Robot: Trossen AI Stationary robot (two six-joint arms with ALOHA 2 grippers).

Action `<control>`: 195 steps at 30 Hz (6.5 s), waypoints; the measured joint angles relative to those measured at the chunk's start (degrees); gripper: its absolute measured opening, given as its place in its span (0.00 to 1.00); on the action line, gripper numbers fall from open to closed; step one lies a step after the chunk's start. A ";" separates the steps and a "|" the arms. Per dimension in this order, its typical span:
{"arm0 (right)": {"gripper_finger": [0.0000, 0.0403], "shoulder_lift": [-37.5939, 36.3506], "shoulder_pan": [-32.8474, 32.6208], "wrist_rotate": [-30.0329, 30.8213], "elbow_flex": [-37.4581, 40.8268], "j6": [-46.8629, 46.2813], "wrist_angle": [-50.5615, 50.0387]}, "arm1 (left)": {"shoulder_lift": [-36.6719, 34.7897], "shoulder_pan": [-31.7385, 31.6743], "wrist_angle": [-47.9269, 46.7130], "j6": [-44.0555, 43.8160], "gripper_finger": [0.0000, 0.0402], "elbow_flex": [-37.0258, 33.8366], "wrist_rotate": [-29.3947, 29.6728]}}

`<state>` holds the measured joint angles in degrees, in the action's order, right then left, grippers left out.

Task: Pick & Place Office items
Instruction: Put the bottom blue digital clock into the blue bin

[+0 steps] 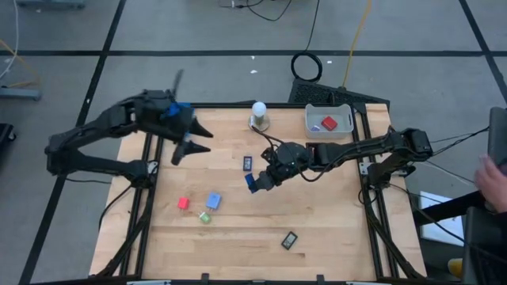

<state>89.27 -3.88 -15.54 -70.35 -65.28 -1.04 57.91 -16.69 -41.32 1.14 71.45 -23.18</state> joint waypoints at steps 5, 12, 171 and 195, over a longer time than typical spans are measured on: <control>0.36 0.00 0.00 -3.69 0.00 -0.81 0.76 | 4.64 1.57 1.99 3.99 0.59 -0.01 -3.62; 0.36 0.00 -0.81 -12.09 0.02 -4.72 16.05 | 11.26 6.54 13.13 6.54 0.59 0.01 -9.47; 0.67 -28.46 31.93 -24.53 41.58 -12.02 41.92 | -4.15 -6.74 -1.26 -25.71 0.14 -0.03 24.85; 0.67 -36.46 25.76 -15.86 52.75 -10.28 41.98 | 1.25 -24.38 -22.26 -36.07 0.14 -0.03 38.89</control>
<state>52.81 21.88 -31.40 -17.59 -75.56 40.94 59.17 -41.07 -63.59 -34.94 71.42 15.71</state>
